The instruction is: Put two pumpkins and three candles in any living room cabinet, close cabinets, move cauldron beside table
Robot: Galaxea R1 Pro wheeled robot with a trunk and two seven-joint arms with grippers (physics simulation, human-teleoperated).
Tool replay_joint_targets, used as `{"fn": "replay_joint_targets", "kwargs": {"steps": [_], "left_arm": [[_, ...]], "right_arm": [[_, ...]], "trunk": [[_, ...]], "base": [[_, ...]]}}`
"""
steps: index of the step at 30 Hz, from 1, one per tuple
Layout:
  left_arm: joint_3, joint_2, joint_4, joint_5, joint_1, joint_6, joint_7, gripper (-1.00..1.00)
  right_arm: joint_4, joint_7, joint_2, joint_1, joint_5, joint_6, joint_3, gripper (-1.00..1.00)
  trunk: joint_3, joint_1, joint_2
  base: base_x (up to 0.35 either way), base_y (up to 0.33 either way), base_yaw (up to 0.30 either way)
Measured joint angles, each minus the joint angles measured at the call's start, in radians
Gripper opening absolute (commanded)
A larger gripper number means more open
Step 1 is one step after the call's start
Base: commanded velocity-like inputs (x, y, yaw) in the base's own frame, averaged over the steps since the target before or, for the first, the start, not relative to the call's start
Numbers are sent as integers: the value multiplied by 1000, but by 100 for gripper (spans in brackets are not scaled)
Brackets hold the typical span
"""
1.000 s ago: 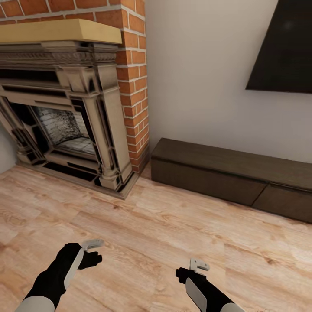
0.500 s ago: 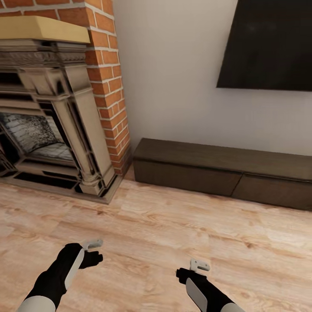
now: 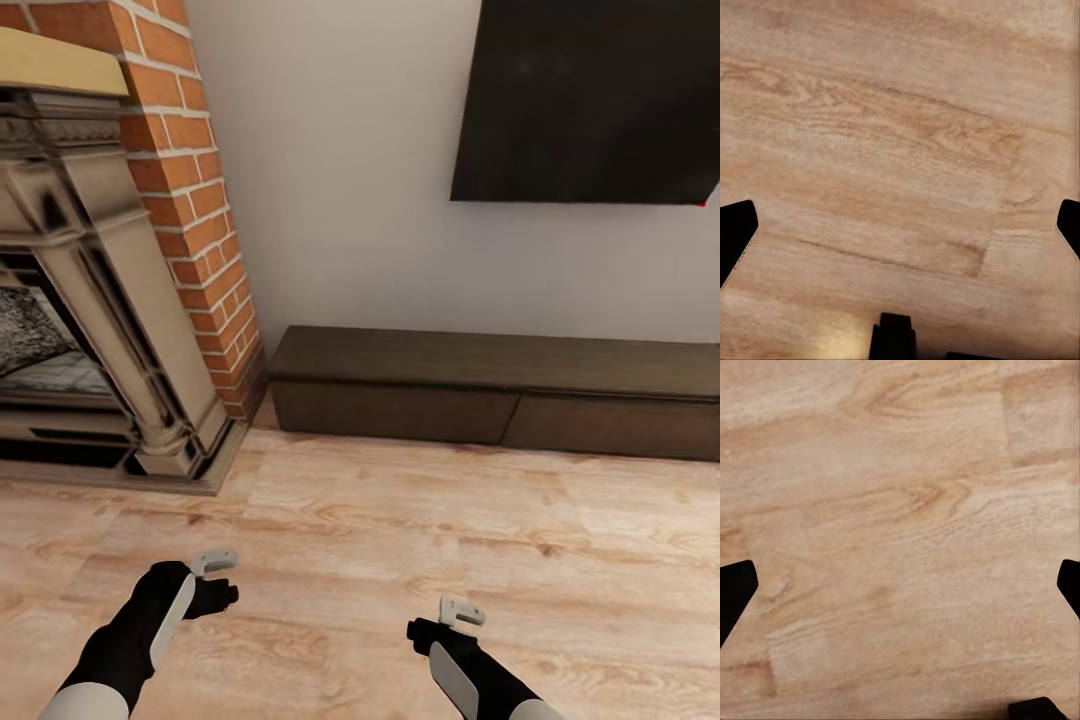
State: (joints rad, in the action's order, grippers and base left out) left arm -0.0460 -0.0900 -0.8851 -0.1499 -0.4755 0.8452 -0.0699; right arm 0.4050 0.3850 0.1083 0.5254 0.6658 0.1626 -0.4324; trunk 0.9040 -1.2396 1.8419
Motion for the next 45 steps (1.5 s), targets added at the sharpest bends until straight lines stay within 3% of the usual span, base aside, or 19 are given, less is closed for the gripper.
{"fn": "replay_joint_targets", "kwargs": {"steps": [13, 26, 45], "left_arm": [[0, 10, 0, 1, 0, 0, -1, 100], [0, 9, 0, 1, 1, 1, 0, 100], [0, 9, 0, 2, 2, 0, -1, 100]], "right_arm": [[-17, -2, 3, -1, -6, -6, -3, 100], [-54, 0, 0, -1, -4, -62, -2, 100], [-54, 4, 9, -1, -2, -61, -1, 100]], "trunk": [[0, 0, 0], [0, 0, 0], [0, 0, 0]], "base": [[157, 11, -11], [71, 103, -3], [168, 195, -183]]}}
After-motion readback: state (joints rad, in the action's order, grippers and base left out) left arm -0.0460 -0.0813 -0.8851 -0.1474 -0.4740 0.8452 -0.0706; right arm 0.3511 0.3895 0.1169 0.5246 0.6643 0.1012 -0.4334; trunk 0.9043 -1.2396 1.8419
